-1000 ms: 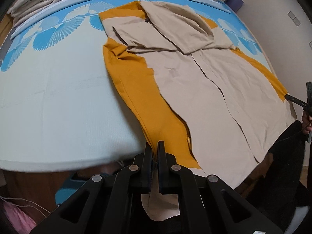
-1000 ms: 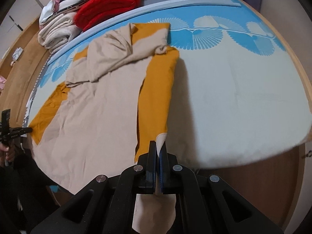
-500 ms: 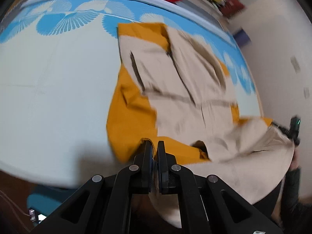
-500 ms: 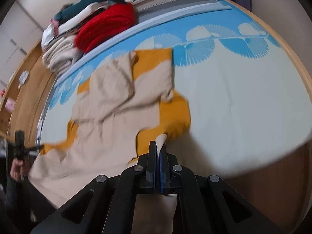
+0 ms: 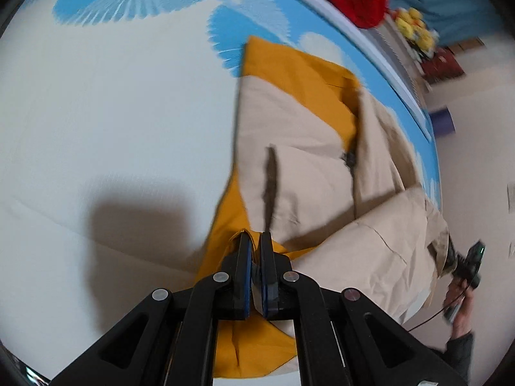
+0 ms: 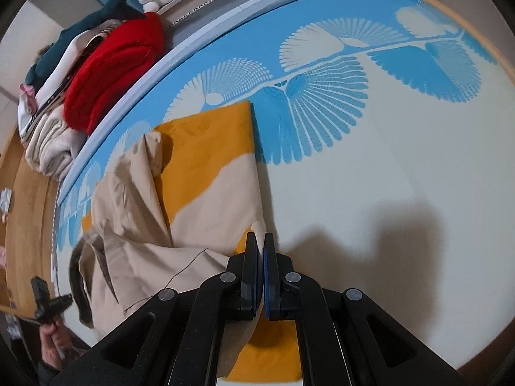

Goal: Fold large clothes

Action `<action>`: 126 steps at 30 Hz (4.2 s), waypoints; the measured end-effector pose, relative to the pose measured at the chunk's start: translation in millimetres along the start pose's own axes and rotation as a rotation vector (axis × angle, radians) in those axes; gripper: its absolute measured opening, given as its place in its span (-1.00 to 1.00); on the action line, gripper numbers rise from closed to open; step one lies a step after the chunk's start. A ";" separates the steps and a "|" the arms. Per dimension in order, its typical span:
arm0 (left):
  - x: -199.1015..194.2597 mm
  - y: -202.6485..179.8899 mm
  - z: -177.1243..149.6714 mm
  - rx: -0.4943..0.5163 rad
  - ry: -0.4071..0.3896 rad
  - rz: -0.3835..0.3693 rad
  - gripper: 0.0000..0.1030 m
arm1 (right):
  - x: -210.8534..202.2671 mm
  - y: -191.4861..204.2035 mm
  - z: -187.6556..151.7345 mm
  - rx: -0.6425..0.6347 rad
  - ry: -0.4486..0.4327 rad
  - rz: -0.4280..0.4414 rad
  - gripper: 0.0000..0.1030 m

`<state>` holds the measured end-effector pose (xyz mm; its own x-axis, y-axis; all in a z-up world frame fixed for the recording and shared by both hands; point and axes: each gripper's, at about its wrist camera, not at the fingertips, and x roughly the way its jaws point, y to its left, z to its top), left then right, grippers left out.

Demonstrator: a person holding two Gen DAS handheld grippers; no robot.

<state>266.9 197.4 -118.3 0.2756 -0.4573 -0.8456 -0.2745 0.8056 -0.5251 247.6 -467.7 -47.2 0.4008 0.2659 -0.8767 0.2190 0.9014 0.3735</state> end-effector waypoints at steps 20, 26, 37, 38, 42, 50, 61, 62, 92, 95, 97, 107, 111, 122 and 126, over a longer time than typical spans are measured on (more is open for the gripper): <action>-13.6 6.4 -58.5 0.250 0.036 0.256 0.06 | 25.5 -11.1 -6.8 -0.103 -0.048 -0.094 0.09; -7.4 -30.4 -68.5 0.439 -0.064 0.368 0.06 | 34.1 -3.2 -14.6 -0.146 -0.019 -0.083 0.09; -0.5 -67.0 -72.2 0.580 -0.145 0.408 0.04 | 56.8 5.6 -8.2 -0.161 0.012 -0.088 0.09; 0.0 -67.4 -71.3 0.582 -0.147 0.409 -0.05 | 57.5 6.4 -8.3 -0.164 0.012 -0.087 0.09; -1.3 -68.4 -59.1 0.545 -0.162 0.388 -0.62 | 58.1 12.9 -9.4 -0.194 -0.002 -0.076 -0.04; -31.1 -71.9 -37.8 0.436 -0.295 0.266 -0.83 | 33.0 27.0 -8.7 -0.241 -0.141 -0.023 -0.95; -62.8 -74.4 5.2 0.260 -0.514 0.108 -0.85 | -23.9 32.9 8.5 -0.105 -0.520 0.085 -0.98; -64.0 -74.8 11.2 0.243 -0.536 0.108 -0.86 | -26.7 34.3 11.6 -0.097 -0.538 0.088 -0.99; 13.2 -62.7 99.4 0.167 -0.437 0.206 -0.96 | 39.3 70.4 52.6 -0.159 -0.418 -0.122 -0.98; 34.6 -62.0 100.0 0.175 -0.332 0.288 -0.76 | 81.5 62.2 60.1 -0.114 -0.258 -0.213 -0.97; 33.5 -64.9 95.4 0.194 -0.314 0.320 -0.73 | 101.9 56.0 55.2 -0.098 -0.157 -0.240 -0.96; 13.4 -89.9 46.8 0.432 -0.113 0.125 -0.20 | 35.6 82.3 38.3 -0.257 -0.283 -0.180 -0.40; 39.3 -80.8 14.5 0.493 0.083 0.179 -0.09 | 56.7 89.8 7.9 -0.417 -0.056 -0.095 -0.40; 30.2 -55.4 -33.9 0.541 0.196 0.306 -0.12 | 67.2 57.2 -47.8 -0.523 0.105 -0.309 -0.41; 38.3 -34.9 -52.6 0.561 0.249 0.418 0.01 | 78.2 49.2 -62.8 -0.505 0.192 -0.376 -0.41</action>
<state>238.6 131.9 -137.4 0.0160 -0.0884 -0.9960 0.2191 0.9722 -0.0828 233.9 -381.1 -116.4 0.2022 -0.0839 -0.9757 -0.1504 0.9818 -0.1156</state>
